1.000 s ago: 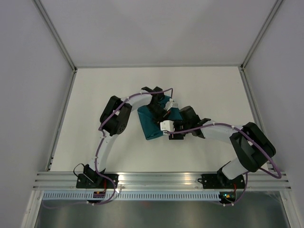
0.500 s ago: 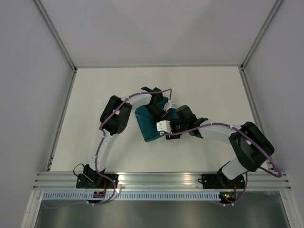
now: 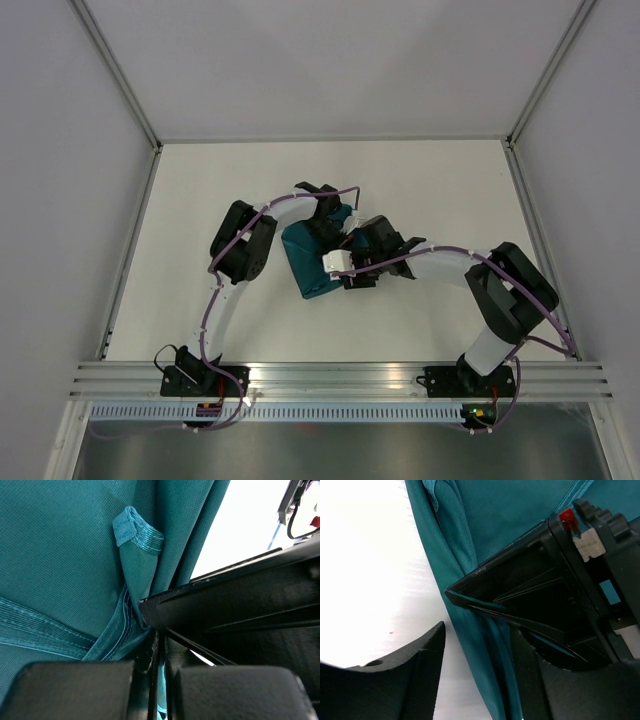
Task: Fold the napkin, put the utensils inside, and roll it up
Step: Roll the napkin at the center of the board.
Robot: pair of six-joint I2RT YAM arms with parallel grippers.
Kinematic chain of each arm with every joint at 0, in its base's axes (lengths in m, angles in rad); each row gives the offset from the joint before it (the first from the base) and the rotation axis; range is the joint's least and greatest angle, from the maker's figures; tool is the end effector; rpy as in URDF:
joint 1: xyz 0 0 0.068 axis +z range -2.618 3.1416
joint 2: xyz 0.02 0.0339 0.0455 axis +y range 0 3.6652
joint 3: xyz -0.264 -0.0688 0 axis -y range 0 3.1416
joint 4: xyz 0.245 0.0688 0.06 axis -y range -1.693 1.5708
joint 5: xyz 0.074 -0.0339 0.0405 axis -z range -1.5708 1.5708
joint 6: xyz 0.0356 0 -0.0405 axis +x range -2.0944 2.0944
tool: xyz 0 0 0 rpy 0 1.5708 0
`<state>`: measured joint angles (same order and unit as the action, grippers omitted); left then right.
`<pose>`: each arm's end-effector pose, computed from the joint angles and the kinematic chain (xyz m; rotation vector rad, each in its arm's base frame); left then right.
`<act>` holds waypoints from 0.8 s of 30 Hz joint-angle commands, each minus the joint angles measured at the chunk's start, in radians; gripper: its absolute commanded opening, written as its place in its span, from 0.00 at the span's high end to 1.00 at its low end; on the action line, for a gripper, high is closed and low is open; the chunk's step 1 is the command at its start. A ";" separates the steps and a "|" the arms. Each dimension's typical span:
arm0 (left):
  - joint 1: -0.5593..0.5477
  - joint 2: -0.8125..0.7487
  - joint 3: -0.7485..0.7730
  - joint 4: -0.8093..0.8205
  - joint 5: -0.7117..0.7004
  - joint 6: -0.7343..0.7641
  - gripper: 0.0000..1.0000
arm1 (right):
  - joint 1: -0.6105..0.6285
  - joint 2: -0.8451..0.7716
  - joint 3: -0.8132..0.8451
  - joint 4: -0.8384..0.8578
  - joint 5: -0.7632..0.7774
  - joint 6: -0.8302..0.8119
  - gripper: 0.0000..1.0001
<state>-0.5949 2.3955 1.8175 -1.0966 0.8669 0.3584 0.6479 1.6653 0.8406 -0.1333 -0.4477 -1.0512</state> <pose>0.3507 -0.2701 0.1126 -1.1745 -2.4153 1.2175 0.2429 0.2032 0.1503 -1.9411 1.4737 0.3882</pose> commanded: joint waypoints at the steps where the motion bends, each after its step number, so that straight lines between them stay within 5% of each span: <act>1: 0.003 0.016 0.016 -0.011 -0.022 0.027 0.98 | 0.007 0.037 0.078 -0.055 -0.051 -0.033 0.43; 12: 0.014 -0.007 -0.006 0.044 0.038 0.001 0.90 | -0.007 0.106 0.196 -0.291 -0.058 -0.084 0.80; 24: 0.049 -0.116 -0.190 0.391 0.152 -0.249 0.64 | -0.096 0.266 0.449 -0.623 -0.180 -0.138 0.89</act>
<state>-0.5495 2.3417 1.6733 -0.8928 0.9958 0.2287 0.5827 1.8957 1.2194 -0.6388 -0.5636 -1.1431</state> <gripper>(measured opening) 0.347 0.227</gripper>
